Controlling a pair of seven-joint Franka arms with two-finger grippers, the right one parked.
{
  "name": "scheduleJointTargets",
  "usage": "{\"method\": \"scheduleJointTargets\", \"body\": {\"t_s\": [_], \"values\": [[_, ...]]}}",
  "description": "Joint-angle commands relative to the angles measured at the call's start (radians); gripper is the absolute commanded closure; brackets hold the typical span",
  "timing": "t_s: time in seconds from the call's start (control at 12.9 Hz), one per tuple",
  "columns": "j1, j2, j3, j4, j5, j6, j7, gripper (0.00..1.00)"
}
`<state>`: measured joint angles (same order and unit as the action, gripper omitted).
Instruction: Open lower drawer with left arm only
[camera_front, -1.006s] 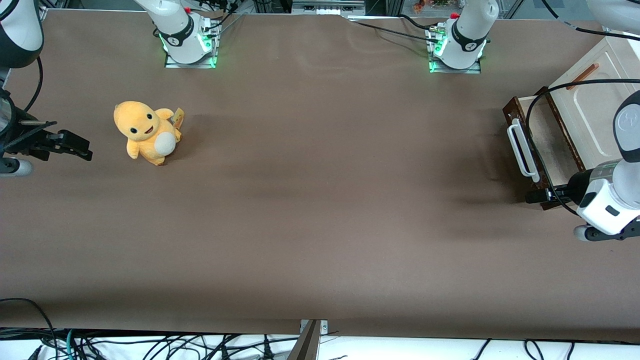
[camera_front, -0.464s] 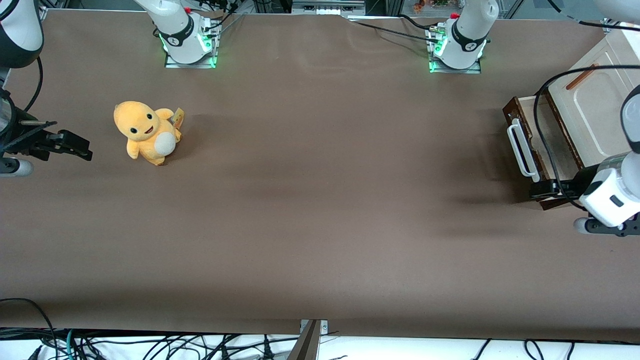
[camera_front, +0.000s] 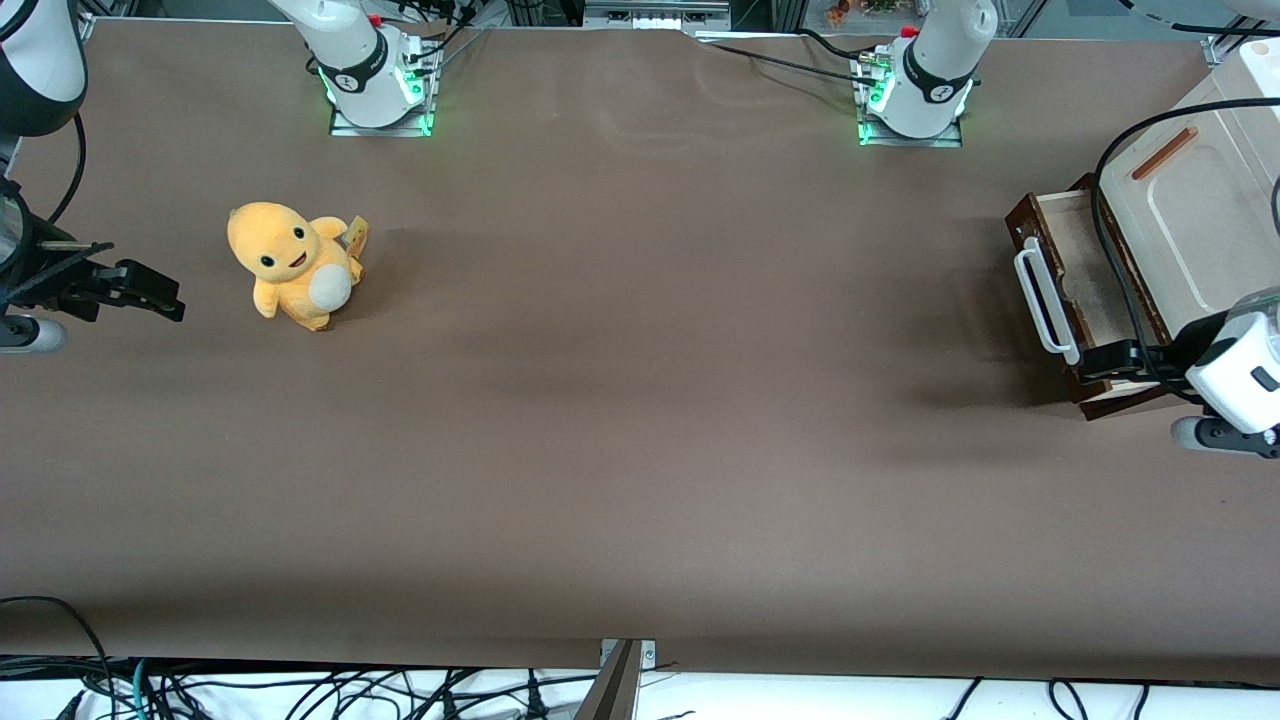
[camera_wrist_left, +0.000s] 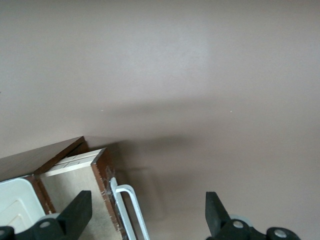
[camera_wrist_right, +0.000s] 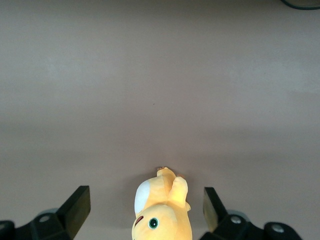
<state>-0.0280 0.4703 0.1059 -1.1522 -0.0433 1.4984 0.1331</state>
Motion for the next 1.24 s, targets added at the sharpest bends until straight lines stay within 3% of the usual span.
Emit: {"method": "scheduleJointTargets", "body": {"t_s": [0.0, 1.16], "values": [[-0.004, -0.039, 0.008, -0.072, -0.009, 0.016, 0.02, 0.0], [-0.003, -0.047, -0.002, -0.063, -0.017, -0.056, 0.011, 0.0]]}}
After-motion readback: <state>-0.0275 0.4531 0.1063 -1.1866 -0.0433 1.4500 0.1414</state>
